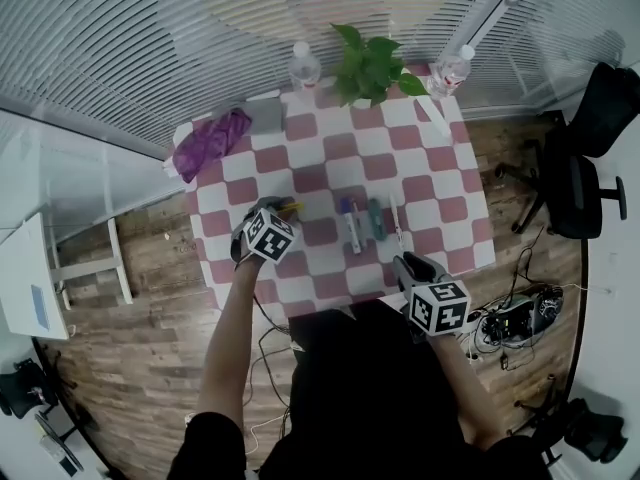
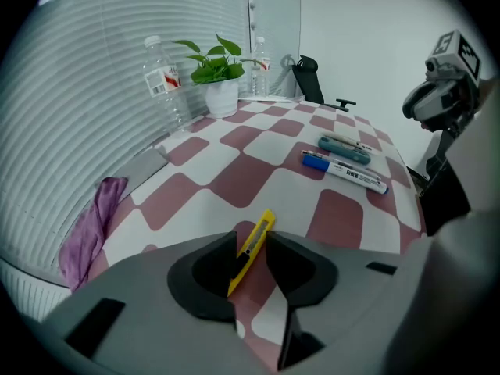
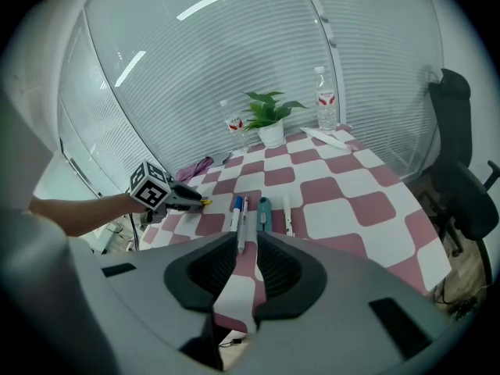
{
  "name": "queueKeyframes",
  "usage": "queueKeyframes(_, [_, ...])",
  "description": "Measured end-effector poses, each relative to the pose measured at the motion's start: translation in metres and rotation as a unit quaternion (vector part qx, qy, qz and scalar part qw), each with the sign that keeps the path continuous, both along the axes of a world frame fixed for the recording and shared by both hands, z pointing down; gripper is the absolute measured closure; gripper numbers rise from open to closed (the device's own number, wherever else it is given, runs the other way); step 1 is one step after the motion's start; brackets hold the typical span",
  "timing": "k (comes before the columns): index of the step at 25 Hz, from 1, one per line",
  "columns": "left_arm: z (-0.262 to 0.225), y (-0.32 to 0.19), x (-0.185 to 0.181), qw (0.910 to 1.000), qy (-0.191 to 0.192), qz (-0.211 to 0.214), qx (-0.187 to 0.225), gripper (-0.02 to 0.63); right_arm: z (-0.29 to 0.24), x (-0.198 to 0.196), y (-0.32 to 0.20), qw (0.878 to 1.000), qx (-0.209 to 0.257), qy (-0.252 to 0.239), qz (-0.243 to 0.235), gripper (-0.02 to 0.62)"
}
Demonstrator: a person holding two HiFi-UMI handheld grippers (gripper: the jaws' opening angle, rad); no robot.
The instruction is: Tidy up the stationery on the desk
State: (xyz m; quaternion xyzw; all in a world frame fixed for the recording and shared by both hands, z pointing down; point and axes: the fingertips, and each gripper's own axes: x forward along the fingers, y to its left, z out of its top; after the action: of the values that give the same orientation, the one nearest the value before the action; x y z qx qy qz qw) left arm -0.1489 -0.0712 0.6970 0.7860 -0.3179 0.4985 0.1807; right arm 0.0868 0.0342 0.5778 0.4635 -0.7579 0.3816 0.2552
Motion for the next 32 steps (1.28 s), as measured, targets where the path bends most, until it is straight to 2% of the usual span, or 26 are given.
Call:
queueKeyframes(9, [0.001,0.005,0.003,0.9998,-0.013,-0.012,0.01,0.502,0.001,0.006,0.003,1.0,0.003,0.002,-0.01,0.503])
queueKeyframes(13, [-0.003,0.01,-0.001,0.9983,-0.003,-0.059,0.005,0.52,0.0,0.006,0.003,1.0,0.005,-0.001,-0.017,0.503])
queueKeyframes(17, [-0.015,0.019,0.009,0.9911,0.044,-0.126,-0.005,0.52,0.0,0.006,0.004,1.0,0.008,-0.007,-0.026,0.503])
queueKeyframes(20, [-0.026,0.024,0.021,0.9798,0.078,-0.184,-0.007,0.52,-0.002,0.005,0.003,0.999,0.01,-0.012,-0.034,0.503])
queueKeyframes(24, [-0.033,0.027,0.038,0.9571,0.107,-0.269,-0.018,0.52,-0.002,0.006,0.002,0.999,0.012,-0.018,-0.043,0.504])
queueKeyframes(29, [-0.037,0.03,0.06,0.9225,0.133,-0.361,-0.027,0.52,0.001,0.012,0.004,0.999,0.009,-0.018,-0.045,0.503])
queueKeyframes(32, [-0.03,0.032,0.075,0.8983,0.154,-0.41,-0.042,0.52,0.003,0.018,0.005,0.999,0.007,-0.018,-0.043,0.503])
